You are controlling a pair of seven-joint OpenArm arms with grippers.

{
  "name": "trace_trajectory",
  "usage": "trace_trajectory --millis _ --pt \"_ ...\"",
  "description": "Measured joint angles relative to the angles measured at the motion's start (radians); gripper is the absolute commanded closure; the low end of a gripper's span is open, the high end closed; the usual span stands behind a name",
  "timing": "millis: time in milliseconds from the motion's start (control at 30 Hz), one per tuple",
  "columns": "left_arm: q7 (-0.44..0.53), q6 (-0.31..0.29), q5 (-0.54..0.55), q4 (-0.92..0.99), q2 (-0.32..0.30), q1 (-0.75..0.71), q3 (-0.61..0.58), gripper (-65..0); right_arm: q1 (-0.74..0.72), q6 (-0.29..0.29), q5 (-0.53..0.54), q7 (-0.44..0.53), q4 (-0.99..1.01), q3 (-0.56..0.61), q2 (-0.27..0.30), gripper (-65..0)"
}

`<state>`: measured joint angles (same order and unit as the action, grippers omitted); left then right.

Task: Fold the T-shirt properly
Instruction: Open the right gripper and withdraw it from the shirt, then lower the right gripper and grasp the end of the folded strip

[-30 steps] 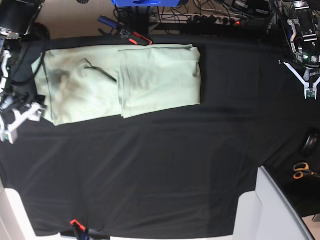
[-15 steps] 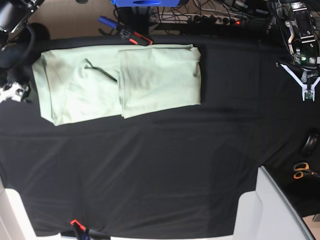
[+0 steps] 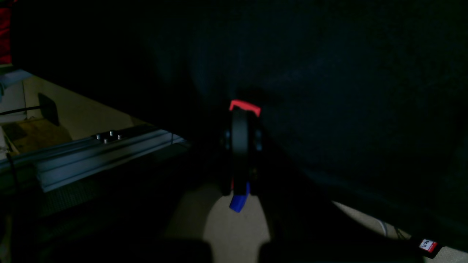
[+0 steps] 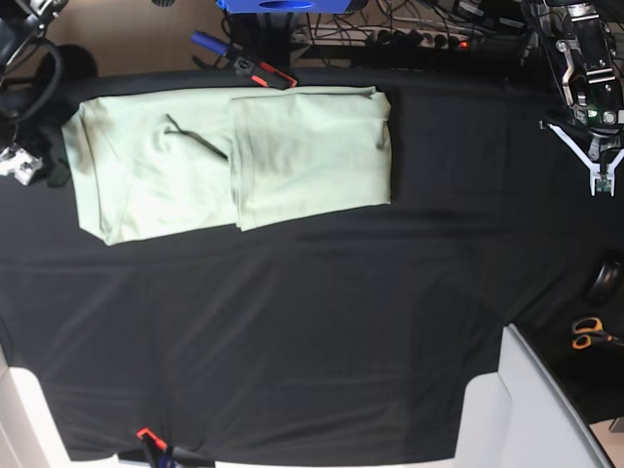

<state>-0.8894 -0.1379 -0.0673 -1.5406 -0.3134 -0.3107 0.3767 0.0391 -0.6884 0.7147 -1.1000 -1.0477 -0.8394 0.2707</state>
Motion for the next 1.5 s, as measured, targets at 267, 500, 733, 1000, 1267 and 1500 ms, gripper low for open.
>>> trace_trajectory --millis 267,500,733,1000,1267,1500 --pt "0.000 0.000 0.000 0.000 0.000 0.001 0.000 0.0 0.032 -0.011 0.027 0.011 0.016 0.147 -0.006 -53.5" --pt "0.000 0.000 0.000 0.000 0.000 0.003 0.000 0.0 0.056 -0.016 0.050 0.038 -0.016 0.239 -0.031 -53.5" --pt "0.000 0.000 0.000 0.000 0.000 0.003 0.000 0.0 0.052 -0.018 0.050 0.041 -0.028 0.311 -0.030 -53.0" --pt "0.000 0.000 0.000 0.000 0.000 0.003 0.000 0.0 0.045 -0.018 0.044 0.043 -0.019 0.378 -0.040 -26.6" --pt "0.000 0.000 0.000 0.000 0.000 0.003 0.000 0.0 0.044 -0.007 0.018 0.009 -0.009 0.382 -0.039 0.0" --pt "0.000 0.000 0.000 0.000 0.000 0.003 0.000 0.0 0.003 -0.007 0.011 -0.005 0.014 0.386 0.016 0.0"
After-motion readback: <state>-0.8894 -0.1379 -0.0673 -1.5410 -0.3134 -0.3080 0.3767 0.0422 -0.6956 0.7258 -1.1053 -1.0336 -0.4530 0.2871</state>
